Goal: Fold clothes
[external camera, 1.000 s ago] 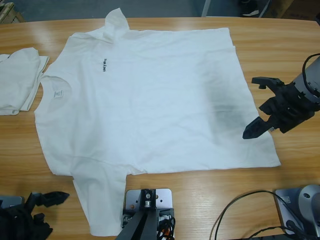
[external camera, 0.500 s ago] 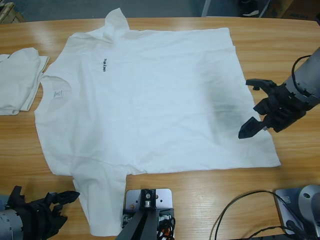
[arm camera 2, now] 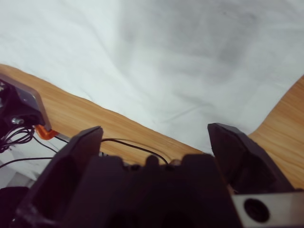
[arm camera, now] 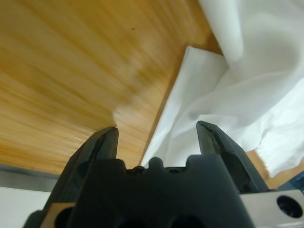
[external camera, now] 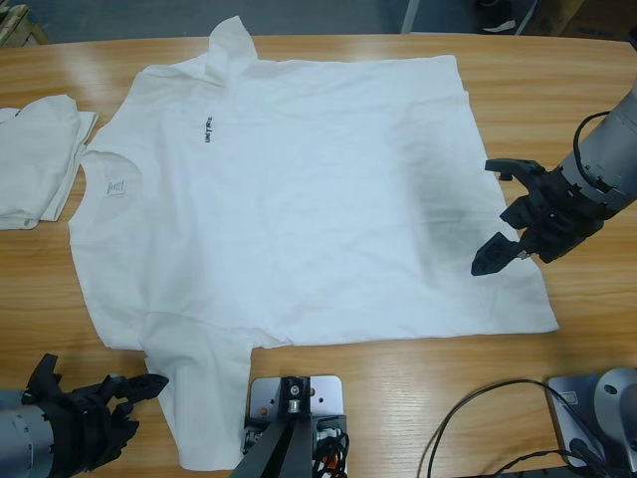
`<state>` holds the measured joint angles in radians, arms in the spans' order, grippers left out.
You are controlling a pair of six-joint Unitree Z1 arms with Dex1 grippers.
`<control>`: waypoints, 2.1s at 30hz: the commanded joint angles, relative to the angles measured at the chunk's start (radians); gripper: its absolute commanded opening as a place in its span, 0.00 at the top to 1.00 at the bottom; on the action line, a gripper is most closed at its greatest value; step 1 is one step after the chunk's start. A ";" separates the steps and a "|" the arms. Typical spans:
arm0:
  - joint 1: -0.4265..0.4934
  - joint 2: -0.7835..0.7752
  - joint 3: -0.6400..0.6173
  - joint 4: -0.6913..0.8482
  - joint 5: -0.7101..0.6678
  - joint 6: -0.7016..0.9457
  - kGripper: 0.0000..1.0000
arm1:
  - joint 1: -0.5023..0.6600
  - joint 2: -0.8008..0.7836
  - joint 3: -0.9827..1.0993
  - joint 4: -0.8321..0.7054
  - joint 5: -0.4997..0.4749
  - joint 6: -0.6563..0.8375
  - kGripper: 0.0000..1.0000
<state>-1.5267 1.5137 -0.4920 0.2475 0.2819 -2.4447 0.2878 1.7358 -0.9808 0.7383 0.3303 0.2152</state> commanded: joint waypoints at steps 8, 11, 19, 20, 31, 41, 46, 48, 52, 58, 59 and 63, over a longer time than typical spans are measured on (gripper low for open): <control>0.126 0.104 -0.033 -0.034 -0.031 0.242 0.69 | 0.013 0.039 0.007 -0.010 0.016 -0.010 0.10; 0.126 0.098 -0.032 -0.036 -0.030 0.250 0.99 | 0.013 0.038 0.007 -0.010 0.016 -0.010 0.10; 0.126 0.113 -0.038 -0.039 -0.032 0.263 1.00 | 0.013 0.037 0.007 -0.008 0.016 -0.010 0.10; 0.126 0.112 -0.037 -0.039 -0.032 0.267 1.00 | 0.013 0.037 0.007 -0.008 0.016 -0.010 0.10; 0.126 -0.068 -0.247 0.306 -0.033 0.183 1.00 | 0.013 0.041 0.002 -0.010 0.018 -0.011 0.10; 0.126 -0.054 -0.345 0.506 -0.054 0.134 1.00 | 0.013 0.035 0.003 -0.008 0.026 -0.016 0.10; 0.106 0.001 -0.282 0.481 -0.040 0.301 0.12 | 0.013 0.035 0.006 -0.008 0.023 -0.016 0.09; 0.089 0.002 -0.226 0.390 -0.040 0.303 0.15 | 0.013 0.039 0.005 -0.008 0.021 -0.016 0.09; 0.051 0.050 -0.160 0.249 -0.040 0.295 0.21 | 0.013 0.049 0.004 -0.008 0.019 -0.016 0.09; 0.025 0.116 -0.077 0.068 -0.023 0.266 0.32 | 0.013 0.051 0.005 -0.008 0.019 -0.017 0.10; 0.025 0.111 -0.071 0.068 -0.023 0.263 0.33 | 0.013 0.050 0.005 -0.008 0.019 -0.017 0.10; 0.025 0.045 -0.050 0.097 -0.023 0.252 0.34 | 0.013 0.058 0.004 -0.008 0.019 -0.021 0.10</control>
<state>-1.4913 1.5812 -0.5977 0.3478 0.2442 -2.1693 0.2879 1.7426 -0.9810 0.7383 0.3370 0.2105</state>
